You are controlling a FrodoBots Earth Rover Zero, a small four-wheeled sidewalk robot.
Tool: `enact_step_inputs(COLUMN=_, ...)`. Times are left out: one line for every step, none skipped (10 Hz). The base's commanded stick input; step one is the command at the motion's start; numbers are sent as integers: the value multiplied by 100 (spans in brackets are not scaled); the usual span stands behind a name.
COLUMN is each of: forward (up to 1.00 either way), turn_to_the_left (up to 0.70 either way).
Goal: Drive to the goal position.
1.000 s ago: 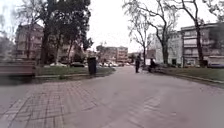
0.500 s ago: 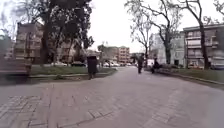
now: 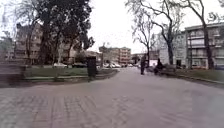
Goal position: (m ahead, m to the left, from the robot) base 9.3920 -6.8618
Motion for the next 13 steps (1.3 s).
enact_step_inputs(forward=70, turn_to_the_left=0)
enact_step_inputs(forward=70, turn_to_the_left=0)
enact_step_inputs(forward=70, turn_to_the_left=0)
enact_step_inputs(forward=70, turn_to_the_left=0)
enact_step_inputs(forward=70, turn_to_the_left=0)
enact_step_inputs(forward=70, turn_to_the_left=0)
enact_step_inputs(forward=70, turn_to_the_left=0)
enact_step_inputs(forward=70, turn_to_the_left=0)
enact_step_inputs(forward=70, turn_to_the_left=0)
enact_step_inputs(forward=70, turn_to_the_left=0)
enact_step_inputs(forward=70, turn_to_the_left=0)
enact_step_inputs(forward=70, turn_to_the_left=0)
enact_step_inputs(forward=70, turn_to_the_left=0)
